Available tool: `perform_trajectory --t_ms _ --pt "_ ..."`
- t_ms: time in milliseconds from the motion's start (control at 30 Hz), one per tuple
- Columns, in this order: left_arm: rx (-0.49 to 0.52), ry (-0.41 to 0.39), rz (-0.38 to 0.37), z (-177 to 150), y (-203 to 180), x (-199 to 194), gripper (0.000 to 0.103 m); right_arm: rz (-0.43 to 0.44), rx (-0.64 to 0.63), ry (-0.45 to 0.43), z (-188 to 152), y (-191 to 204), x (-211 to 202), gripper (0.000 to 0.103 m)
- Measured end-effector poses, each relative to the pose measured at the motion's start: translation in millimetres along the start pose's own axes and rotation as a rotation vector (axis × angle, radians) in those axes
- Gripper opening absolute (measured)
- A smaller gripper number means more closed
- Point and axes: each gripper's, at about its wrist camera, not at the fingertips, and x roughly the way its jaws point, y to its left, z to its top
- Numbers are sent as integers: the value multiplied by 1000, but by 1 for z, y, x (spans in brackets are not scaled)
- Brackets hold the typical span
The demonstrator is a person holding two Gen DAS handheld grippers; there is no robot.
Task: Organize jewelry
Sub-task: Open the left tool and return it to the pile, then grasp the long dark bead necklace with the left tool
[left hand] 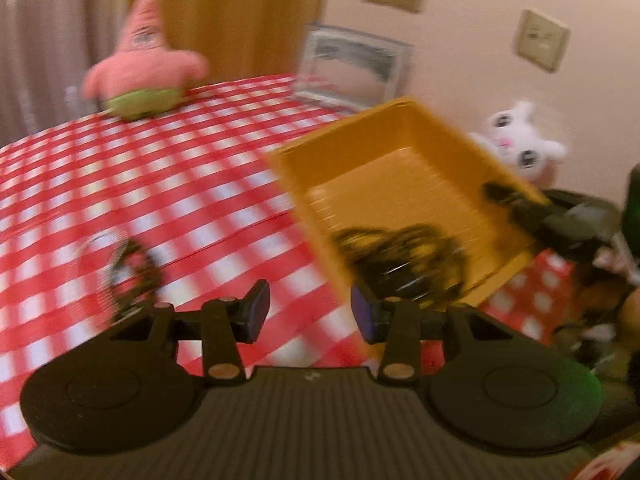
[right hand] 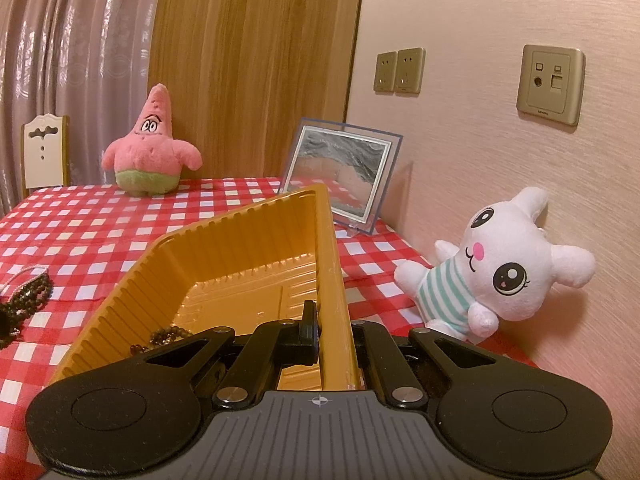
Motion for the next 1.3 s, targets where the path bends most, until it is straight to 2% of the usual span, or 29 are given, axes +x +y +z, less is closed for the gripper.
perform_trajectory --t_ms 233,400,767,1300 --pt "-124 42 199 -28 67 -22 35 -13 -2 12 -2 -3 2 3" --pt "-172 53 269 -38 94 -28 31 -18 -6 15 -1 -2 3 3" --pt "-187 70 247 -44 96 -17 24 -21 -10 17 0 -2 4 3" --pt "-155 63 229 -27 98 4 23 -21 -12 18 0 -3 4 3"
